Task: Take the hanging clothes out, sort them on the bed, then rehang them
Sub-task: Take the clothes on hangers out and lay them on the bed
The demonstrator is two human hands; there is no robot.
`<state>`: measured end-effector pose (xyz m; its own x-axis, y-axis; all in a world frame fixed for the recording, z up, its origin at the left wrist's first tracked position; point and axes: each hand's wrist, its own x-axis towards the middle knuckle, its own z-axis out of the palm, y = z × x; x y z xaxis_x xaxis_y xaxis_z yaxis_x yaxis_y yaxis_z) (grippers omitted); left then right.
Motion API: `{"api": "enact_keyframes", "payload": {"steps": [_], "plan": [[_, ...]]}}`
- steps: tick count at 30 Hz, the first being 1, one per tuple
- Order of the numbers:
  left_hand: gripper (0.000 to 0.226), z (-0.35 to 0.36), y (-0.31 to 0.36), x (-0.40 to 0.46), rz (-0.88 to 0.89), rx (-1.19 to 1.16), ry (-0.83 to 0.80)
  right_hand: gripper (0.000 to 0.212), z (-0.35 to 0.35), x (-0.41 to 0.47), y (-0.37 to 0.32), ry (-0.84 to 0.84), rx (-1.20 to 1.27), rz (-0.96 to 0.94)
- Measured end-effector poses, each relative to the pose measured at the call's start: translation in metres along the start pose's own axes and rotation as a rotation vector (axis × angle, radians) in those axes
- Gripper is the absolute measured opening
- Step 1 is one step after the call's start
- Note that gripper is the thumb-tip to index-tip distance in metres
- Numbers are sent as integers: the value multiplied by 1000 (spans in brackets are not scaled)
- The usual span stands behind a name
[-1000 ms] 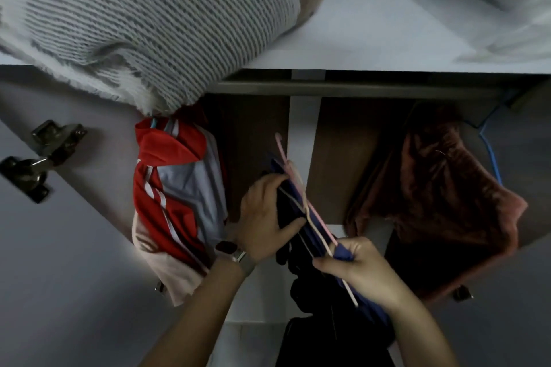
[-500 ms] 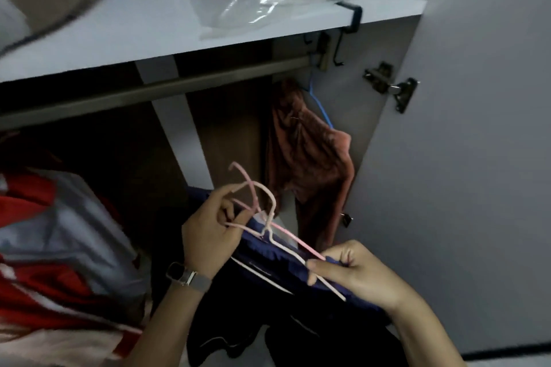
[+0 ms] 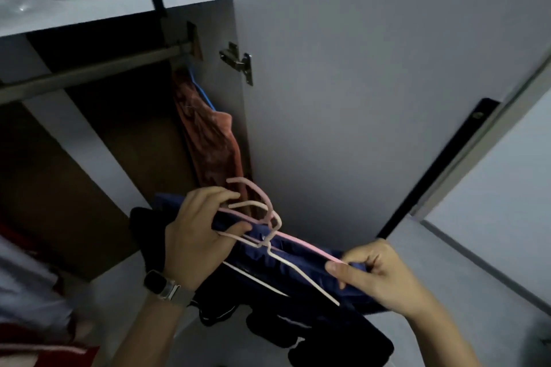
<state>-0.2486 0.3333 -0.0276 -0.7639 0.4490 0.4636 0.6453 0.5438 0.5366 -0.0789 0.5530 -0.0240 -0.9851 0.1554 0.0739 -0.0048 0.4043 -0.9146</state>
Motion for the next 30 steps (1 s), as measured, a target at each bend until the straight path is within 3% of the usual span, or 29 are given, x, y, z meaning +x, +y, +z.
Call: {"api": "enact_keyframes", "payload": {"steps": [7,15,21,30], "plan": [[37,68,89,-21,144,-171,-58,38,-52,-105,27,143,97,202],[36,130,161,-40,397,-356,-315,72,-58,-202,43,554,-214,430],[45,157,203,-55,588,-525,-567,36,-26,-259,19,980,-638,679],[37,172,241,-119,869,-657,-848,28,55,-330,-14,1456,-608,981]]}}
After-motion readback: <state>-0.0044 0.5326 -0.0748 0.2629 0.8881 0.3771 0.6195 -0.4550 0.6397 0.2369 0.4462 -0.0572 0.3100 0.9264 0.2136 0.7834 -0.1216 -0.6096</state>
